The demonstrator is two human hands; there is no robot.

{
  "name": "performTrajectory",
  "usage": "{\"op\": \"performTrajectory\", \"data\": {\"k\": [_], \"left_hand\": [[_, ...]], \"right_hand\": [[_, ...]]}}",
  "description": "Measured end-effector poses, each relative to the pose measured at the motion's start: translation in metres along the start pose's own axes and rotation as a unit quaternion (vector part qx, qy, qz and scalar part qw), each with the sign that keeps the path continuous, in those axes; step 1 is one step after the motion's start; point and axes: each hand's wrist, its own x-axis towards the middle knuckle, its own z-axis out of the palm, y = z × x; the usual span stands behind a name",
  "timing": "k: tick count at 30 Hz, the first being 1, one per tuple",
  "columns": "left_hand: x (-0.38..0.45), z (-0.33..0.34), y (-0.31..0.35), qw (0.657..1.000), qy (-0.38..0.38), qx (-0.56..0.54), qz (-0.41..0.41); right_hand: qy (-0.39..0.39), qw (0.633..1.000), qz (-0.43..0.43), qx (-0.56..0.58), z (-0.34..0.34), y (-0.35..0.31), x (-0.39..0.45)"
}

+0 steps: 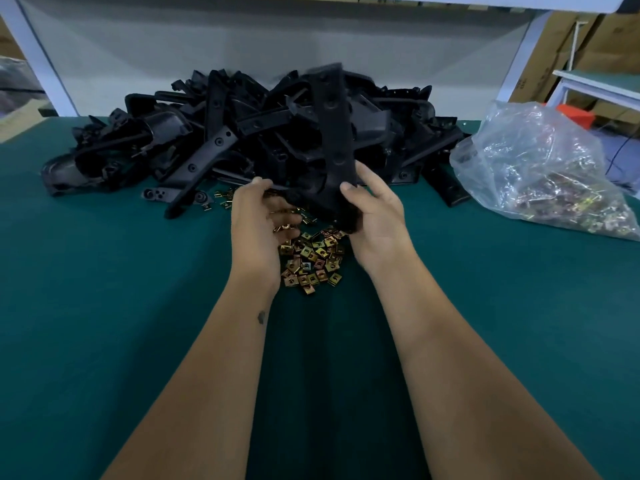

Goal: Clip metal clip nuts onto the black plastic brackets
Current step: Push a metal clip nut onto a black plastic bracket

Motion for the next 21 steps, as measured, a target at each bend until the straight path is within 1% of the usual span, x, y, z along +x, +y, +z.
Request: {"op": "performTrajectory", "data": {"k": [2, 4, 7, 10, 11, 12, 14, 15, 17, 19, 20, 21], "left_hand": [[0.003, -0.004, 0.002, 0.999, -0.012, -0.023, -0.022], [0.004, -0.006, 0.002, 0.999, -0.037, 0.008, -0.03], [0.007, -0.004, 0.001, 0.994, -0.098, 0.044, -0.035], [0.007, -0.005, -0.003, 0.978, -0.165, 0.129, -0.018], [0.006, -0.005, -0.003, 0.975, -0.174, 0.138, -0.014], [0.006, -0.006, -0.002, 0.978, -0.165, 0.127, -0.016], [0.01, -0.007, 0.0, 0.992, -0.111, 0.048, -0.031], [0.014, -0.008, 0.001, 0.996, -0.077, -0.003, -0.04], [0.023, -0.012, 0.002, 0.993, -0.015, -0.099, -0.06], [0.03, -0.016, 0.001, 0.984, 0.017, -0.158, -0.076], [0.032, -0.018, 0.0, 0.981, 0.025, -0.175, -0.08], [0.033, -0.019, 0.0, 0.978, 0.028, -0.188, -0.084]], "right_hand": [[0.017, 1.0, 0.007, 0.015, 0.001, -0.002, 0.0], [0.016, 1.0, -0.002, 0.01, 0.001, -0.002, 0.001], [0.003, 0.999, -0.016, -0.034, 0.003, -0.002, 0.0], [-0.006, 0.995, -0.032, -0.089, 0.011, 0.001, -0.001], [-0.001, 0.994, -0.037, -0.102, 0.014, 0.003, -0.001], [0.005, 0.992, -0.045, -0.118, 0.015, 0.005, -0.001], [0.022, 0.978, -0.083, -0.188, 0.013, 0.006, -0.002], [0.034, 0.962, -0.109, -0.248, 0.01, 0.003, -0.003], [0.052, 0.905, -0.139, -0.398, 0.001, -0.004, -0.003], [0.042, 0.832, -0.096, -0.545, -0.008, -0.012, -0.002], [0.022, 0.807, -0.059, -0.588, -0.01, -0.015, -0.002], [-0.009, 0.792, -0.021, -0.61, -0.012, -0.018, -0.003]]}}
